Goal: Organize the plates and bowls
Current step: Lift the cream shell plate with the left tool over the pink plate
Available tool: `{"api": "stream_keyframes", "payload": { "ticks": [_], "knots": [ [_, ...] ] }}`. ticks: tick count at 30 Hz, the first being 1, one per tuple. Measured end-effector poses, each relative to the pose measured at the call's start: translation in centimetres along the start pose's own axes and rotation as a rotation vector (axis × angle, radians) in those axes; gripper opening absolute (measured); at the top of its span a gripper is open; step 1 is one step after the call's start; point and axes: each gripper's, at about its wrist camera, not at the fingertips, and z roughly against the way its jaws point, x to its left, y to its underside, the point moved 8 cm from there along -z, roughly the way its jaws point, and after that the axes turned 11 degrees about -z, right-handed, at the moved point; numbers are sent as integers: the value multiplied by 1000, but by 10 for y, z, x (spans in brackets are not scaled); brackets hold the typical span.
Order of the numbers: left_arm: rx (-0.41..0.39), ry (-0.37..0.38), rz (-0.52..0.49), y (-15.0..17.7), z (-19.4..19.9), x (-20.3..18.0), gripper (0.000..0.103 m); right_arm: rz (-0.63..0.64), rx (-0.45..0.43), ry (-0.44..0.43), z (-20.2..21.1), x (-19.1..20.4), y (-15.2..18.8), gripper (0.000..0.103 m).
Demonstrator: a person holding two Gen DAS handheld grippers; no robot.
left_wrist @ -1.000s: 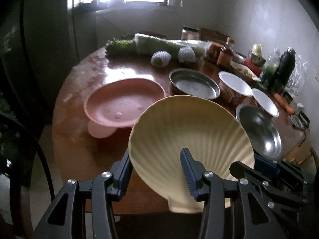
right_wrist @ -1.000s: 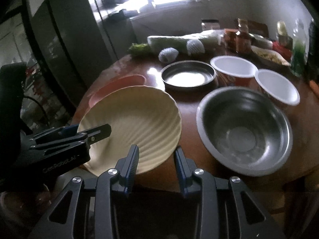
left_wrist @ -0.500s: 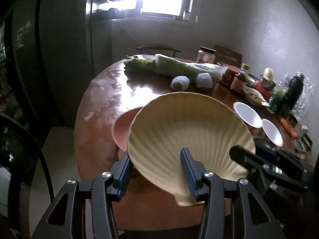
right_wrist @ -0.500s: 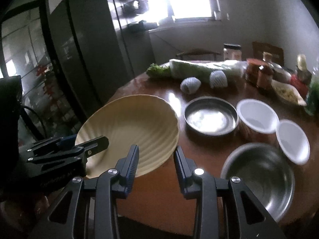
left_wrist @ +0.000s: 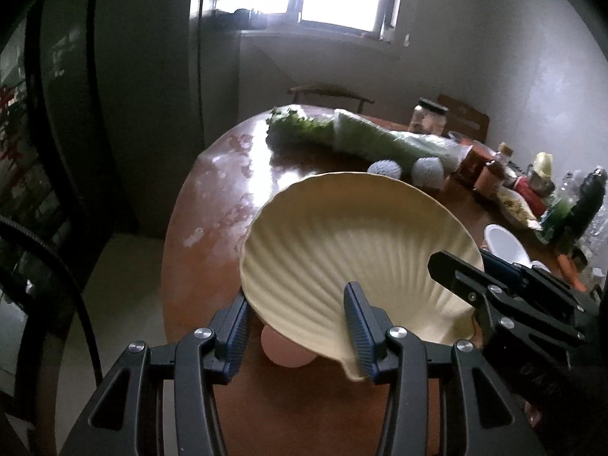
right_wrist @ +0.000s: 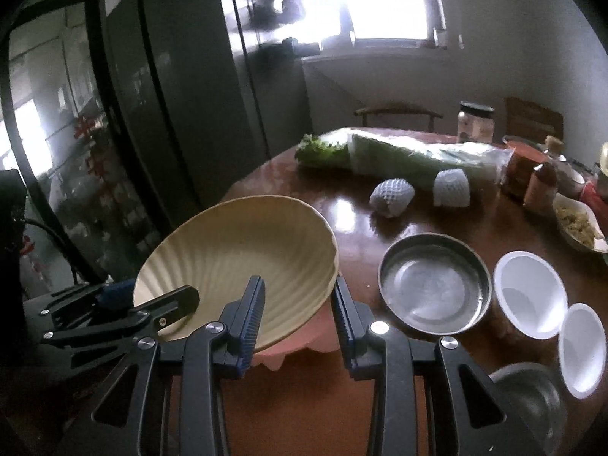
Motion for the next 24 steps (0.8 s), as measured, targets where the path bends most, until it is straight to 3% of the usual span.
{"api": "stream_keyframes", "payload": {
  "ticks": [12,24],
  "knots": [
    [96,-26,4,24,-42,1,48,4,99,29,-54,-16,22,37],
    [134,-56,-8,27,-57,2,48,34,110,62,-76,-16,27,37]
  ]
}}
